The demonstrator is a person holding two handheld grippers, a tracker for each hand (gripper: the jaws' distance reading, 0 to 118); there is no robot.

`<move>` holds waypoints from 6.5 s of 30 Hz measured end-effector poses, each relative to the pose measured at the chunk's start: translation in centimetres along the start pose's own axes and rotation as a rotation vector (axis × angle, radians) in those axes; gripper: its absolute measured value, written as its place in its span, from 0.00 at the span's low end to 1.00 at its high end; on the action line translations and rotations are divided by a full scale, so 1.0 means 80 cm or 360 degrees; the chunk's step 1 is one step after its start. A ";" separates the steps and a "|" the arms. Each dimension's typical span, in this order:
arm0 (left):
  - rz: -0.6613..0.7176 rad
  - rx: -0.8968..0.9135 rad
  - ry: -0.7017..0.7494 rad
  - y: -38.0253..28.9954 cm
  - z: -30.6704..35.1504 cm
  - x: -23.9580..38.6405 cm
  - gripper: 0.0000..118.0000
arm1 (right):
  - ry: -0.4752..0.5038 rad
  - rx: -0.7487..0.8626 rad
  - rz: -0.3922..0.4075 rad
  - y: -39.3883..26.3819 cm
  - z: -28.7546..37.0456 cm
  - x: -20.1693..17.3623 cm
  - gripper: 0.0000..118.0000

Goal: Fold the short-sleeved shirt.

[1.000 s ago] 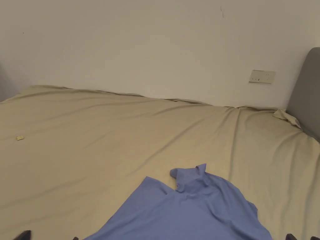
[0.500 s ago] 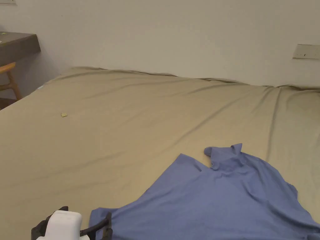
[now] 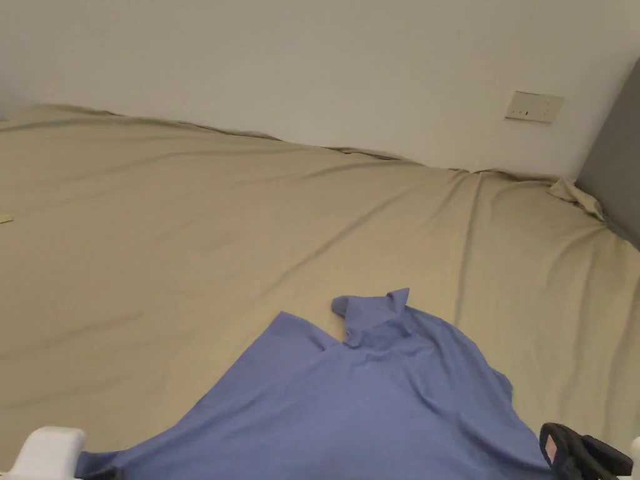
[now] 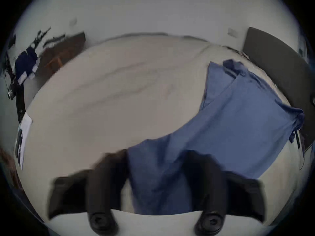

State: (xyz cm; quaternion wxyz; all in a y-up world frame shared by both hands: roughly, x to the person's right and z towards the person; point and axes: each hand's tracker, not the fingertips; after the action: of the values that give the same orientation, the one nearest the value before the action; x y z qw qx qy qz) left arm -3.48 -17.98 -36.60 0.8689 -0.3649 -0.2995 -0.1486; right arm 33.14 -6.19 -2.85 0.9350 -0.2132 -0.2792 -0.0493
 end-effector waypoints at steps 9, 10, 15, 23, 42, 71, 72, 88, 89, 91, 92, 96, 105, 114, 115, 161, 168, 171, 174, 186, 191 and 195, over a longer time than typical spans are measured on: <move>-0.0093 -0.0030 -0.0116 0.015 0.013 0.018 0.01 | 0.0365 -0.0554 0.0307 0.171 -0.302 0.056 0.27; -0.0072 -0.0024 -0.0112 0.015 0.012 0.016 0.01 | 0.0437 -0.0742 0.0296 0.183 -0.346 0.061 0.53; -0.0033 -0.0060 -0.0097 0.013 0.004 0.011 0.01 | 0.0226 -0.1196 0.0558 0.162 -0.475 0.035 1.00; 0.0013 -0.0074 -0.0131 0.012 -0.002 0.006 0.01 | 0.0240 -0.1371 0.0414 0.112 -0.555 0.045 0.57; -0.0023 0.0504 -0.0246 0.219 0.127 -0.032 0.01 | 0.0305 -0.0171 0.0073 0.314 -0.246 0.063 0.03; -0.0298 0.1073 0.0215 0.609 0.236 -0.021 0.01 | -0.0075 0.0698 0.0121 0.629 -0.101 0.091 0.03; -0.0299 0.1070 0.0213 0.606 0.238 -0.020 0.01 | -0.0062 0.0698 0.0127 0.626 -0.100 0.090 0.03; -0.0065 0.0921 -0.0192 0.349 0.149 -0.036 0.01 | 0.0152 0.0426 0.0030 0.338 -0.038 0.092 0.03; -0.0057 0.0899 -0.0213 0.324 0.147 -0.037 0.01 | 0.0131 0.0409 0.0014 0.311 -0.029 0.093 0.03; -0.0047 0.0903 -0.0225 0.275 0.146 -0.041 0.01 | 0.0138 0.0376 0.0010 0.265 -0.005 0.093 0.03; -0.0040 0.0913 -0.0228 0.252 0.154 -0.035 0.01 | 0.0134 0.0354 -0.0018 0.246 0.004 0.095 0.03; 0.0036 0.0870 -0.0221 0.178 0.171 -0.042 0.01 | 0.0131 0.0307 -0.0130 0.179 0.047 0.103 0.03; 0.0010 0.0759 -0.0277 0.068 0.188 -0.051 0.01 | 0.0116 0.0160 -0.0281 0.048 0.103 0.097 0.03; 0.0100 0.0492 -0.0391 -0.031 0.168 -0.055 0.01 | 0.0114 -0.0184 -0.0462 -0.066 0.107 0.093 0.03; 0.0105 0.0483 -0.0377 -0.040 0.165 -0.055 0.01 | 0.0098 -0.0214 -0.0457 -0.077 0.105 0.093 0.03; 0.0111 0.0222 -0.0070 -0.081 0.101 -0.023 0.09 | -0.0150 -0.0480 -0.0310 -0.156 0.140 0.055 0.30; 0.0143 0.0204 -0.0140 -0.089 0.102 -0.036 0.03 | -0.0027 -0.0716 -0.0373 -0.182 0.087 0.083 0.84; 0.0151 0.0200 -0.0152 -0.088 0.108 -0.030 0.03 | -0.0064 -0.0778 -0.0379 -0.186 0.076 0.078 0.15; 0.0168 0.0211 -0.0161 -0.089 0.113 -0.027 0.01 | -0.0147 -0.0558 -0.0257 -0.180 0.093 0.060 0.07; 0.0247 0.0324 -0.0239 -0.027 0.150 -0.031 0.01 | -0.0050 -0.0260 -0.0181 -0.070 0.096 0.056 0.07; 0.0205 0.0339 -0.0267 0.038 0.118 -0.043 0.01 | 0.0004 -0.0201 -0.0050 -0.017 0.024 0.074 0.07; 0.0162 0.0345 -0.0242 0.088 0.077 -0.048 0.01 | -0.0005 -0.0250 -0.0029 0.005 -0.048 0.085 0.07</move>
State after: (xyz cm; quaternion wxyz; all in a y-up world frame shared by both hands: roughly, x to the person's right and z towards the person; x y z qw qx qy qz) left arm -5.63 -8.56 -39.45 0.8845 -0.2938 -0.3598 -0.0431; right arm 40.82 -7.29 -2.19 0.9145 -0.2835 -0.2777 -0.0791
